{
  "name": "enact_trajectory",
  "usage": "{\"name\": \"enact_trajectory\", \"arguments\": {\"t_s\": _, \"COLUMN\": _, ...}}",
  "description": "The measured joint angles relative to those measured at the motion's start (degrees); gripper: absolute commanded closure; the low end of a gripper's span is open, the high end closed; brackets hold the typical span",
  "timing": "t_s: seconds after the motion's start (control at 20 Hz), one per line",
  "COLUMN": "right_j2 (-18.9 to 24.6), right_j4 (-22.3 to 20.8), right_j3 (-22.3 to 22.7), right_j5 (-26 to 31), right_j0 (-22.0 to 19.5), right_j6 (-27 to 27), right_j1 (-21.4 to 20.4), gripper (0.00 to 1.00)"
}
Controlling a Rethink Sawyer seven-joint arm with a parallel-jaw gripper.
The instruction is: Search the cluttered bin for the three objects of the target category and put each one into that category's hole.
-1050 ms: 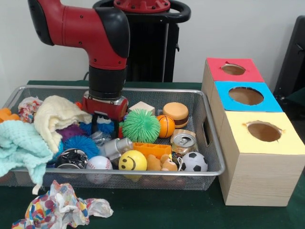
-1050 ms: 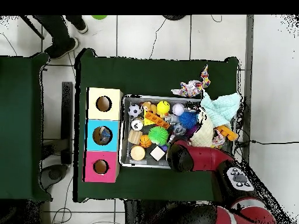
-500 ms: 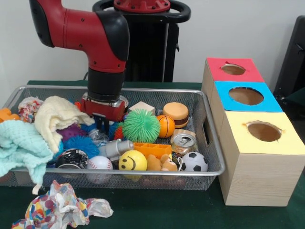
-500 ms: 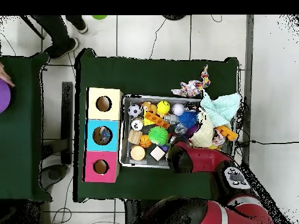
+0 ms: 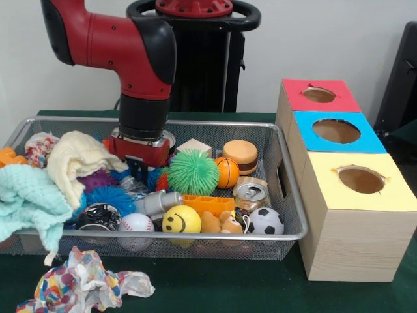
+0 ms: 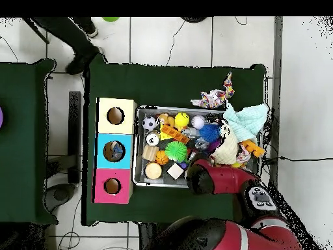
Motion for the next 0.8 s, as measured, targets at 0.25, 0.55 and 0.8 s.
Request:
{"name": "enact_trajectory", "arguments": {"t_s": 0.25, "right_j2": -0.53, "right_j4": -0.01, "right_j3": 0.10, "right_j5": -0.92, "right_j0": 0.42, "right_j6": 0.00, "right_j1": -0.03, "gripper": 1.00}}
{"name": "enact_trajectory", "arguments": {"t_s": 0.55, "right_j2": -0.45, "right_j4": -0.01, "right_j3": 0.95, "right_j5": -0.92, "right_j0": 0.32, "right_j6": 0.00, "right_j1": -1.02, "gripper": 1.00}}
{"name": "enact_trajectory", "arguments": {"t_s": 0.8, "right_j2": 1.73, "right_j4": -0.01, "right_j3": 2.44, "right_j5": -0.85, "right_j0": -1.75, "right_j6": 0.00, "right_j1": -3.40, "gripper": 1.00}}
